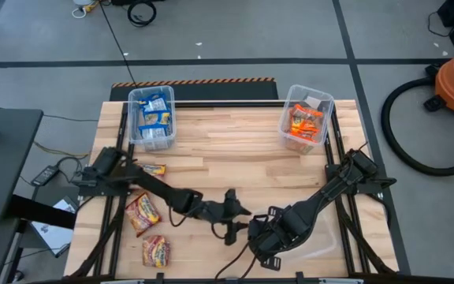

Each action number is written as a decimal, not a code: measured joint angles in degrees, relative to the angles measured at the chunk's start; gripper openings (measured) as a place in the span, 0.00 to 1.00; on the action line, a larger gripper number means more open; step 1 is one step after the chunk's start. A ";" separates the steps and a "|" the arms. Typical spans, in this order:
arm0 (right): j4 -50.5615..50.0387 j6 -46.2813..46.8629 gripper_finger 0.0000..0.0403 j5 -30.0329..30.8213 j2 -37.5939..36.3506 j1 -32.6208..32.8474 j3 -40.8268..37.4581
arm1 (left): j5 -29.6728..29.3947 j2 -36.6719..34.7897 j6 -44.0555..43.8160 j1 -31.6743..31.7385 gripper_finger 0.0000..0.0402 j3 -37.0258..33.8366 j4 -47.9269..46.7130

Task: Sort Maruchan noodles
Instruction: Put the red noodle pack into the bottom transparent bin

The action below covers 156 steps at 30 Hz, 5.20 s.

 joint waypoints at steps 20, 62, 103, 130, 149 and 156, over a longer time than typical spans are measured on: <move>-1.56 5.41 0.02 -4.51 0.15 -4.78 -0.41 | 4.11 2.08 5.49 2.56 0.48 0.07 -0.45; -3.44 21.68 0.38 -10.65 -4.76 4.95 -20.19 | 8.62 2.19 0.35 1.63 0.48 -0.01 -9.92; 8.42 49.86 0.37 -5.59 -5.09 -0.02 -23.13 | 7.94 2.19 2.12 2.14 0.48 -0.03 -8.35; 15.81 30.99 0.52 -3.94 -4.59 -0.76 -25.66 | 8.56 2.16 4.07 2.51 0.48 -0.03 -7.09; 14.45 33.21 0.42 -4.45 -3.69 -2.24 -29.07 | 8.64 2.12 4.31 2.77 0.48 -0.03 -7.10; 14.66 38.18 0.30 -4.05 -3.74 -2.20 -29.29 | 8.64 2.12 4.05 2.77 0.48 -0.03 -7.03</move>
